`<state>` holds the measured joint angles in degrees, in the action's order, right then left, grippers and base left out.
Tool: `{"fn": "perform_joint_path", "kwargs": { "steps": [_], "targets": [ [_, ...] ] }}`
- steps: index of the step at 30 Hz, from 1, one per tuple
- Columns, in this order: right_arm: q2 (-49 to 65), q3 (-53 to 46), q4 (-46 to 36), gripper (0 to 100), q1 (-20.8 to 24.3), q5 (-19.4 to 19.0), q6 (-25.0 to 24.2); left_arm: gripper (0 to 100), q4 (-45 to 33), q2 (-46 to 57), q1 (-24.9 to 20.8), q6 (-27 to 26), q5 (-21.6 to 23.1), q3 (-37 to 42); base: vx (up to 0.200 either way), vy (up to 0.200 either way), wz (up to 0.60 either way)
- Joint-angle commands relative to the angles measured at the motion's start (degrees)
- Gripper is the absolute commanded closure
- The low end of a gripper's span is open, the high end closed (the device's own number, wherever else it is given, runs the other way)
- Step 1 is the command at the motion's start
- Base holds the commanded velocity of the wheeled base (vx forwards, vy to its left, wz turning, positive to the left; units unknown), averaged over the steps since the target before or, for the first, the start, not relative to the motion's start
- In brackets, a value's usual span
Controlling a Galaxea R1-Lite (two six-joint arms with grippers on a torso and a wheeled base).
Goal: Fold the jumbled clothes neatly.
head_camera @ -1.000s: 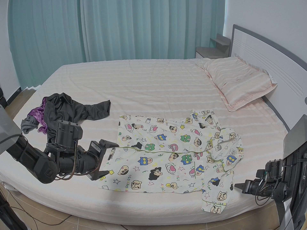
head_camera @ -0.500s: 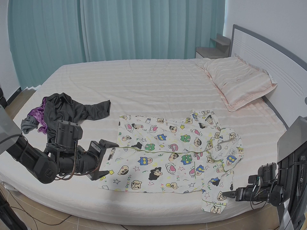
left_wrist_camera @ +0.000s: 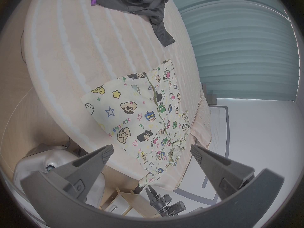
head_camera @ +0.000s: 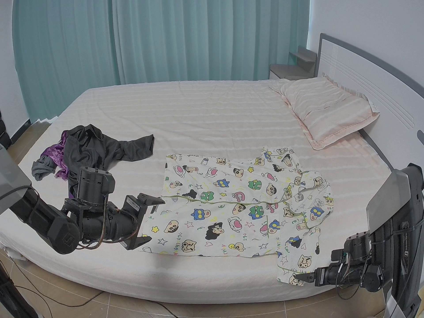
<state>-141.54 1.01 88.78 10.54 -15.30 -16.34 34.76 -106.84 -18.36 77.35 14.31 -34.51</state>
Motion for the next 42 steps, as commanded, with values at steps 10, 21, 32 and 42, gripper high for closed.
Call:
{"fn": "perform_joint_path", "kwargs": {
  "steps": [10, 21, 32, 42],
  "targets": [
    [-2.8, 4.2, 1.0, 0, 4.0, 2.0, -1.9, 0, 0.0, -0.7, 0.1, 0.1, -0.1, -0.4, 0.000, 0.000, 0.00],
    [-2.4, 4.2, 1.0, 100, 3.3, 2.8, -4.2, 0, 0.0, -1.1, 0.2, 0.1, -0.1, -0.5, 0.000, 0.000, 0.00],
    [3.6, -1.0, 0.2, 100, -2.5, 3.4, -3.3, 0, 0.0, -1.0, 0.1, 0.1, -0.1, -0.5, 0.000, 0.000, 0.00],
    [8.4, -1.0, -10.9, 100, -5.8, 2.7, 3.1, 0, 0.0, -1.2, 0.0, -0.2, -0.1, -0.4, 0.000, 0.000, 0.00]
  ]
}}
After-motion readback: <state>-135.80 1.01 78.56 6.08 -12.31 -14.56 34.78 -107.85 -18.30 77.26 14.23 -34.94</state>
